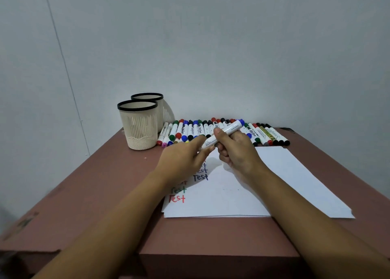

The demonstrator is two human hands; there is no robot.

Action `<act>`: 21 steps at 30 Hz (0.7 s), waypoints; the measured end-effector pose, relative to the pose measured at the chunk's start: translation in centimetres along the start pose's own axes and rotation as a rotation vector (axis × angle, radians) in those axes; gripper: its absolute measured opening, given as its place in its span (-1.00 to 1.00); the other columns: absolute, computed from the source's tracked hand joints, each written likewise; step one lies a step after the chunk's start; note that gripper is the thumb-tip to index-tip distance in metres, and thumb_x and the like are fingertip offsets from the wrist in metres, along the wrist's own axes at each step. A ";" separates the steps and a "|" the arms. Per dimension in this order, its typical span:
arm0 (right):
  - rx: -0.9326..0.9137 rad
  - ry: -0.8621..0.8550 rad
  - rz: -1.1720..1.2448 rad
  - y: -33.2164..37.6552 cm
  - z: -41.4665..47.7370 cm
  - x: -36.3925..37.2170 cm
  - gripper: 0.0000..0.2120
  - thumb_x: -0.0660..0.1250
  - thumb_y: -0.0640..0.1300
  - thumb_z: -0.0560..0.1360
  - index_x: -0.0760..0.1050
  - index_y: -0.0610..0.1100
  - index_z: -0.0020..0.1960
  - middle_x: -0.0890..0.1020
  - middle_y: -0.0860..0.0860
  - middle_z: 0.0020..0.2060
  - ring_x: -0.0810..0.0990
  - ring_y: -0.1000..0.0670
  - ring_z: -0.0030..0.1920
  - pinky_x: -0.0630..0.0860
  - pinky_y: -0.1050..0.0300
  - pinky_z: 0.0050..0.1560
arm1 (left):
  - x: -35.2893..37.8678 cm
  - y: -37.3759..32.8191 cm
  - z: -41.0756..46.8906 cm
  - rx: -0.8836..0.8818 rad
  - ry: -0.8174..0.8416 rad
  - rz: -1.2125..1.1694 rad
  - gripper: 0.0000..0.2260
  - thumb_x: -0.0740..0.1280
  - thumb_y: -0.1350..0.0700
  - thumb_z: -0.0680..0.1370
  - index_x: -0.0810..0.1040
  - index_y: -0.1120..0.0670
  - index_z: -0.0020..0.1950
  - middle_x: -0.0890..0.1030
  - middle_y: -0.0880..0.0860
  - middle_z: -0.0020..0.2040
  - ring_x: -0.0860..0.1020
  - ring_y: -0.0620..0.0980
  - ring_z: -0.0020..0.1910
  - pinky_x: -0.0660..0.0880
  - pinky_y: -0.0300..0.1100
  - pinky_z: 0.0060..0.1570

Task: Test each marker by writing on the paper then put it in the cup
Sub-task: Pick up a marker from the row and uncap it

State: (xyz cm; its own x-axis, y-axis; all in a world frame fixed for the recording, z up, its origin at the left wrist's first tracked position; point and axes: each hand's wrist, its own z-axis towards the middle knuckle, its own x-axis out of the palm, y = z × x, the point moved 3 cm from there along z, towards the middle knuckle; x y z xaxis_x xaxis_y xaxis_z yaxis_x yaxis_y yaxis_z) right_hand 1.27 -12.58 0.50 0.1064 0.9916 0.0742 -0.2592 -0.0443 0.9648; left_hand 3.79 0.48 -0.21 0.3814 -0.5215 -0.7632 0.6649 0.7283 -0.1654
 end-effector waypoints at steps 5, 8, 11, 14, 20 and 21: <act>0.004 -0.044 -0.039 0.0 -0.3 -0.2 -0.74 0.27 -0.06 0.58 0.45 -0.17 -0.23 0.36 0.02 -0.47 0.25 0.10 -0.47 0.20 0.27 -0.50 | -0.5 0.7 -0.1 -0.107 0.037 -0.054 -0.55 0.16 -0.28 0.52 0.42 -0.08 0.31 0.54 -0.07 -0.24 0.52 -0.07 -0.23 0.37 -0.20 -0.30; 0.049 -0.213 0.136 0.3 -0.1 -0.8 -0.79 0.26 -0.01 0.58 0.45 -0.12 -0.16 0.44 -0.03 -0.40 0.38 0.07 -0.46 0.35 0.23 -0.46 | -0.4 1.3 -0.1 -0.246 0.065 -0.283 -0.63 0.18 -0.25 0.51 0.34 -0.07 0.21 0.47 -0.08 -0.24 0.45 -0.13 -0.28 0.35 -0.18 -0.28; 0.135 -0.259 0.392 0.0 -0.1 -1.2 -0.83 0.18 0.00 0.61 0.38 -0.11 0.07 0.57 -0.12 -0.22 0.64 -0.04 -0.36 0.62 0.02 -0.14 | 0.1 3.2 0.1 -0.491 -0.078 -0.662 -0.87 0.09 0.04 0.63 0.33 0.04 0.11 0.45 -0.03 -0.20 0.45 -0.01 -0.18 0.35 -0.13 -0.21; 0.196 -0.172 0.397 -0.4 -0.8 -0.6 -0.95 0.21 -0.17 0.61 0.36 -0.14 0.01 0.58 -0.15 -0.19 0.67 -0.12 -0.26 0.63 0.00 -0.09 | 0.8 4.8 0.2 -0.680 -0.164 -0.843 -0.87 0.03 0.23 0.58 0.33 0.07 0.04 0.40 0.04 -0.18 0.35 0.04 -0.11 0.35 -0.07 -0.21; 0.161 0.000 0.074 -1.2 -2.1 1.3 -0.82 0.26 -0.39 0.51 0.37 -0.16 -0.16 0.47 -0.10 -0.37 0.50 0.01 -0.39 0.49 0.21 -0.44 | 1.2 5.3 0.2 -0.711 -0.054 -0.773 -0.84 0.18 0.22 0.60 0.27 0.02 0.12 0.47 0.11 -0.02 0.45 -0.03 -0.16 0.45 -0.10 -0.08; 0.141 0.012 -0.011 -1.3 -2.2 1.5 -0.84 0.27 -0.38 0.50 0.38 -0.17 -0.17 0.46 -0.11 -0.40 0.47 0.02 -0.43 0.43 0.20 -0.49 | 1.2 5.5 0.2 -0.715 -0.062 -0.772 -0.81 0.22 0.20 0.59 0.27 0.01 0.12 0.47 0.12 0.03 0.48 0.00 -0.09 0.47 -0.08 -0.02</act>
State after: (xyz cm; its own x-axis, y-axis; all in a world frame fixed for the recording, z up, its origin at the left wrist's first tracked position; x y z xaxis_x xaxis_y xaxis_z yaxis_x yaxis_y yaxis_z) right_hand -0.31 -10.74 -1.19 0.0970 0.9934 0.0614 -0.1205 -0.0495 0.9915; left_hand 8.03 3.73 -1.89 0.0615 -0.9625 -0.2641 0.2154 0.2712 -0.9381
